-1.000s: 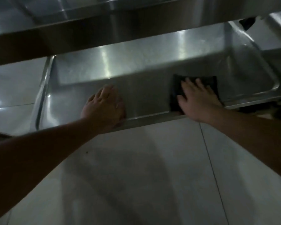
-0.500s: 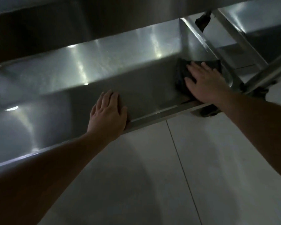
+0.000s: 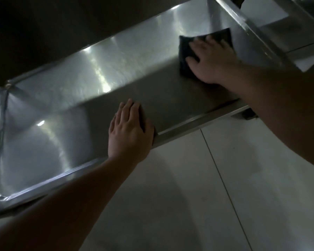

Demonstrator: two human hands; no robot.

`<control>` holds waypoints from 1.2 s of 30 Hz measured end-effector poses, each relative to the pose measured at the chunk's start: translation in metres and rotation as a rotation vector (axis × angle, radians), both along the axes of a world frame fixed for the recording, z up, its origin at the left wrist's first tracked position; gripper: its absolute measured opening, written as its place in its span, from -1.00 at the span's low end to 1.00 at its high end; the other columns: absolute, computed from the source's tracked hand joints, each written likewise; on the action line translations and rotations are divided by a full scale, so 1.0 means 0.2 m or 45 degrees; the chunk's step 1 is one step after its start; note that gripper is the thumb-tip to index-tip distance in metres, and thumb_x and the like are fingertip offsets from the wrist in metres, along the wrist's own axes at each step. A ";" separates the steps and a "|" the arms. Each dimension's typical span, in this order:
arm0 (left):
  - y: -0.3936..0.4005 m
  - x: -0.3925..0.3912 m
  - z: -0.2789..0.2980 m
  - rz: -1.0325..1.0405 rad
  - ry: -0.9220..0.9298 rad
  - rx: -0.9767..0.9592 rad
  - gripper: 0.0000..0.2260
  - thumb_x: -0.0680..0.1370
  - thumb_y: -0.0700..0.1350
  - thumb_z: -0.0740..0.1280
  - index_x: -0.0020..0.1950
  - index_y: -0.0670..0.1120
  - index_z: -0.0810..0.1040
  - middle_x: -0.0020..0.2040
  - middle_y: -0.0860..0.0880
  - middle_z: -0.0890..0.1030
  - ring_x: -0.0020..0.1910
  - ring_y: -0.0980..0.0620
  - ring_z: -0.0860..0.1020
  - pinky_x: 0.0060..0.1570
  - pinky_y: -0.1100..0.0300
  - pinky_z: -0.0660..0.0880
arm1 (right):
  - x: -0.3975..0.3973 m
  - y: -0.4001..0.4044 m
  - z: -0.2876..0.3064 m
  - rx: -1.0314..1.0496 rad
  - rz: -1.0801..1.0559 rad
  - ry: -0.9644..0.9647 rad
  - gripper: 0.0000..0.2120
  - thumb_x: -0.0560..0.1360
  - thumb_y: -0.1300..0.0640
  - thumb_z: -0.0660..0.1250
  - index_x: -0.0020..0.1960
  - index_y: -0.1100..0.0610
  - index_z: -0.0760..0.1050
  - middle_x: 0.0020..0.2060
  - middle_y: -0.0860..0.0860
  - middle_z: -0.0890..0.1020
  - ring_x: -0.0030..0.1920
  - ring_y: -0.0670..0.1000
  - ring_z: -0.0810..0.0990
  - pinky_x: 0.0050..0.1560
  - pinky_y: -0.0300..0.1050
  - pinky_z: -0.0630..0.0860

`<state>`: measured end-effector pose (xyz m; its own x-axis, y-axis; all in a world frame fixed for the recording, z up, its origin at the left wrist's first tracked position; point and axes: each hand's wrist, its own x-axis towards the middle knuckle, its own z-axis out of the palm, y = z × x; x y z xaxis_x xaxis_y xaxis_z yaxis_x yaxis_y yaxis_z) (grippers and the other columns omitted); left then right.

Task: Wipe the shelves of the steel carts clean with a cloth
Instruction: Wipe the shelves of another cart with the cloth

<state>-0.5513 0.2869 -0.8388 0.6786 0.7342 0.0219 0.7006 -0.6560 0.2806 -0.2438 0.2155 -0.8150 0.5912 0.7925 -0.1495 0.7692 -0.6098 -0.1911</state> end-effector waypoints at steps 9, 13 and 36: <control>0.00 0.00 0.04 0.006 0.015 -0.044 -0.45 0.70 0.18 0.14 0.67 0.05 0.24 0.70 0.03 0.19 0.69 0.03 0.06 0.62 0.06 -0.03 | -0.42 -0.41 0.01 -0.059 0.390 -0.057 -0.07 0.53 -0.54 -0.30 0.69 0.03 -0.01 0.68 -0.07 0.04 0.67 0.01 -0.05 0.63 0.17 -0.01; 0.02 0.01 0.08 -0.038 0.081 -0.134 -0.44 0.72 0.20 0.10 0.69 0.04 0.17 0.72 0.02 0.11 0.70 0.02 0.00 0.60 0.07 -0.07 | -0.49 -0.54 0.03 -0.125 0.556 -0.153 -0.01 0.49 -0.58 -0.09 0.69 0.06 0.01 0.67 -0.04 0.09 0.66 0.03 0.00 0.62 0.15 0.09; 0.05 -0.85 0.43 -0.168 0.378 -0.103 -0.43 0.61 0.29 0.23 0.54 0.02 0.37 0.44 -0.03 0.51 0.43 -0.12 0.46 0.36 -0.12 0.42 | -1.39 -0.32 0.21 -0.259 0.492 0.191 -0.24 0.59 0.28 0.25 0.70 0.09 -0.03 0.68 0.00 0.03 0.67 0.14 -0.04 0.62 0.12 0.05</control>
<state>-0.7210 0.2977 -0.7521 0.7360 0.6307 -0.2459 0.6700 -0.7305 0.1319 -0.5208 0.1517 -0.7725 0.2177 0.8963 -0.3864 0.9206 -0.3201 -0.2238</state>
